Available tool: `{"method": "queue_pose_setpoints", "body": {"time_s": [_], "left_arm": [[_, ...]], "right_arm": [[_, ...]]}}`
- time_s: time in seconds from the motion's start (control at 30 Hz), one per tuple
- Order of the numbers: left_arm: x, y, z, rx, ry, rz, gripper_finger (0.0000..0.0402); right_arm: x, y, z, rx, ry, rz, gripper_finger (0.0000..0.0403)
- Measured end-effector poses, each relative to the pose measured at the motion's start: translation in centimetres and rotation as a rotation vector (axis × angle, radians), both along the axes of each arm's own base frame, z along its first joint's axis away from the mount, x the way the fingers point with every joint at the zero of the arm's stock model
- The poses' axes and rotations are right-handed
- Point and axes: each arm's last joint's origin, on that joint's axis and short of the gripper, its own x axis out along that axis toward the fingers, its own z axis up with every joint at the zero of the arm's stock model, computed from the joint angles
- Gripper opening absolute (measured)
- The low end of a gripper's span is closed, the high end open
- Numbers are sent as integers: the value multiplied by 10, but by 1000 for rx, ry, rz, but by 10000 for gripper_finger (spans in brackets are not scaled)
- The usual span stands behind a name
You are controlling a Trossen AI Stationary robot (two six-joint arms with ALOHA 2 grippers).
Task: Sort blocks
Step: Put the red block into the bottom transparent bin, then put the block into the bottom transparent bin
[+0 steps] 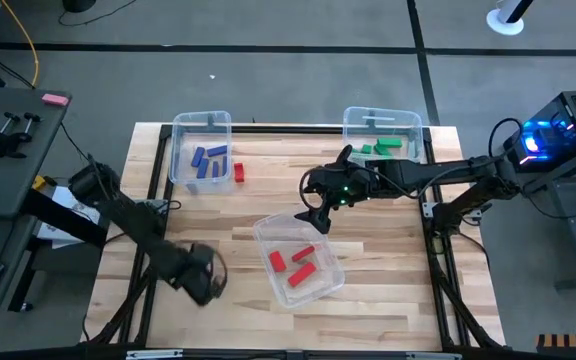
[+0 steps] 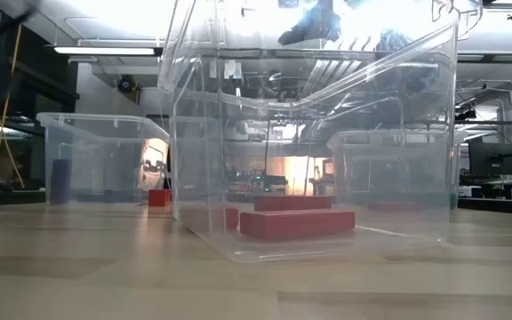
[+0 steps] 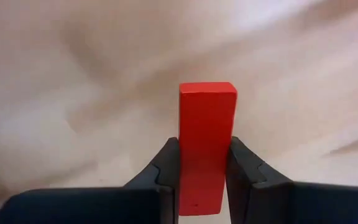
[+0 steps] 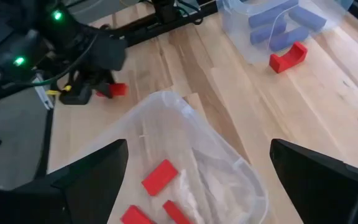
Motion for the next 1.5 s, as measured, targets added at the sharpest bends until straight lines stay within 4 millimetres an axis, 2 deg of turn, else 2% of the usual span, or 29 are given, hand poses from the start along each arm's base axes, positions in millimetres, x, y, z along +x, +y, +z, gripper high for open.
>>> {"method": "queue_pose_setpoints", "body": {"time_s": [0.13,0.3,0.4,0.5,0.6,0.77,0.87,0.97,1.07,1.33,1.43,1.5], "left_arm": [[5,41,33,98,-122,-36,48],[23,94,91,328,-510,-123,49],[39,116,125,442,-751,-199,49],[58,130,145,525,-921,-285,50],[80,133,147,521,-1003,-358,50],[121,115,116,384,-942,-506,50],[141,105,105,320,-915,-604,56],[156,100,106,306,-930,-690,76],[163,102,114,343,-924,-746,107],[166,136,139,434,-810,-795,198],[164,158,149,476,-731,-795,224],[160,179,156,543,-619,-740,232]], "right_arm": [[-11,4,14,63,-49,-28,389],[-34,11,39,36,-152,-111,389],[-47,14,51,-3,-199,-178,389],[-53,14,55,-11,-221,-223,389],[-53,14,55,-14,-220,-231,389],[-53,14,54,-1,-205,-232,389],[-54,14,52,-2,-193,-229,389],[-54,14,52,-4,-184,-229,389],[-55,14,51,-7,-175,-229,389],[-55,14,51,-7,-173,-228,389],[-55,14,51,-7,-173,-228,389],[-55,14,51,-7,-173,-229,389]]}}
